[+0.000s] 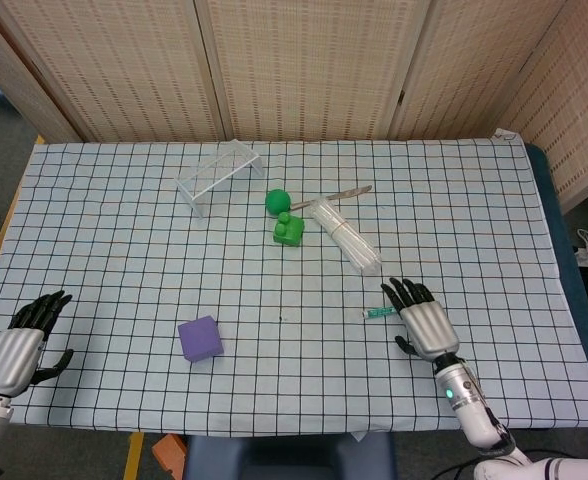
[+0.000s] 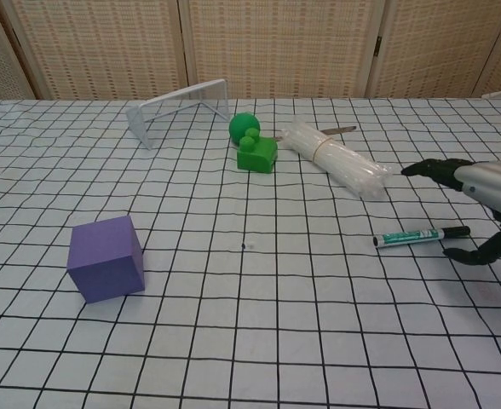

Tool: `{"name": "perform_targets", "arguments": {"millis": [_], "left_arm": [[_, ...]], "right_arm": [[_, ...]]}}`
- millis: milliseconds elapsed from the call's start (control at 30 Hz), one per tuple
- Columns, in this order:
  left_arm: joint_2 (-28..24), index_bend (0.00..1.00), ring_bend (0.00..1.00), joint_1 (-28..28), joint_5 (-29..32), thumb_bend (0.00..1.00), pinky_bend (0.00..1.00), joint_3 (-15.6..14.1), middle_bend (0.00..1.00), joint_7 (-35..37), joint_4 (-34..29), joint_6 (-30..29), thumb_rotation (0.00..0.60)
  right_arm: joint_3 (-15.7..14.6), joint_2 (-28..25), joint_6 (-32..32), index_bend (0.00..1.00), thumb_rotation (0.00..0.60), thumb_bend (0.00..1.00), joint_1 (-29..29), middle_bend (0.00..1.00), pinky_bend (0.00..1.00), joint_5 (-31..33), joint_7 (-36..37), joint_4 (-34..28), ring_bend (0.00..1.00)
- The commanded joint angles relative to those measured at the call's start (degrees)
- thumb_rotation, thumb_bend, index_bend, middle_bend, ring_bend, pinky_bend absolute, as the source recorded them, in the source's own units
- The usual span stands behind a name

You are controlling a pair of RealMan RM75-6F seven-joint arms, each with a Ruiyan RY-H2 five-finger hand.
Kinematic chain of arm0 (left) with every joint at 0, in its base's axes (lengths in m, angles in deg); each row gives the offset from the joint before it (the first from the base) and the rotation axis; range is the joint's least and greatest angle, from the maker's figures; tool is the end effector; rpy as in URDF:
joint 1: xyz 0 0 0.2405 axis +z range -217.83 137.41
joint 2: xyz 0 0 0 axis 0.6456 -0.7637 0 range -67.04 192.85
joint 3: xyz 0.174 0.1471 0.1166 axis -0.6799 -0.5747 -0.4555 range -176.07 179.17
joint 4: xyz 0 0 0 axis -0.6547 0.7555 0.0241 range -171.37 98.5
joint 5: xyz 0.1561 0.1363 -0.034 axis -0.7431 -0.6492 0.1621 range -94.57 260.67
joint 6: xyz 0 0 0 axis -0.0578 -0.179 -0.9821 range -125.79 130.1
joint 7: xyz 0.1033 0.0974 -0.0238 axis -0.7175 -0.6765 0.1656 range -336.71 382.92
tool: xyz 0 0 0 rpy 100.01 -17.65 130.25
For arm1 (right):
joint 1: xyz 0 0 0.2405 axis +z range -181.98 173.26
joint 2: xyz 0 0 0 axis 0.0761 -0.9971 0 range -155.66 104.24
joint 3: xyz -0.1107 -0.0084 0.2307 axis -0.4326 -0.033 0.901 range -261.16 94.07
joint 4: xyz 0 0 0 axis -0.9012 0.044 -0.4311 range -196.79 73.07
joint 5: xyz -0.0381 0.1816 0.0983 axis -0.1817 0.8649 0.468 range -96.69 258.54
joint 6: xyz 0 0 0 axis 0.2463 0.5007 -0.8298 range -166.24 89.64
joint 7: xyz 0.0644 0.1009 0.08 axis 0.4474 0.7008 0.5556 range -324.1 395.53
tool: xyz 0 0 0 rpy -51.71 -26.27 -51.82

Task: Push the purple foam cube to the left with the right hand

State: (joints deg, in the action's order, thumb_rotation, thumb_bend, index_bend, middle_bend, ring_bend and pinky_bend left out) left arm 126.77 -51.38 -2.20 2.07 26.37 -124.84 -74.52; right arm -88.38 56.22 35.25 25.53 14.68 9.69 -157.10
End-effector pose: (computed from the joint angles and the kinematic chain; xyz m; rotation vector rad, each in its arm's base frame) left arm -0.3185 0.2074 0.1445 -1.5294 -0.9619 -0.8417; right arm -0.2278 -0.2514 0.0191 1.7598 -0.9177 0.7336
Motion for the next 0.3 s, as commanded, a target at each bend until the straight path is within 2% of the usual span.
{"name": "perform_targets", "arguments": {"millis": [33,133,200,300], "left_arm": [[0.0,0.00,0.00,0.5,0.4,0.38,0.12,0.1,0.00,-1.5,-0.5,-0.7,0.600],[0.2,0.00,0.00,0.8,1.0,0.38,0.12,0.2,0.00,-3.3,-1.0,-1.0,0.600],[0.5,0.00,0.00,0.9,1.0,0.38,0.12,0.3,0.00,-4.2,-1.4,-1.3,0.600],[1.1,0.00,0.00,0.9,0.9,0.38,0.12,0.3,0.00,-5.9,-1.6,-1.5,0.600]], "right_arm": [[-3.3,-3.9,14.5,0.00,0.600,0.19,-9.1,0.00,0.06,-12.4,8.0,1.5,0.00],[-3.0,-3.4,20.6,0.00,0.600,0.19,-13.4,0.00,0.00,-15.2,11.4,6.6,0.00],[-3.2,-4.5,20.5,0.00,0.600,0.19,-13.9,0.00,0.00,-16.3,12.3,7.3,0.00],[-1.8,-5.9,20.5,0.00,0.600,0.19,-14.7,0.00,0.00,-16.5,15.0,6.1,0.00]]}}
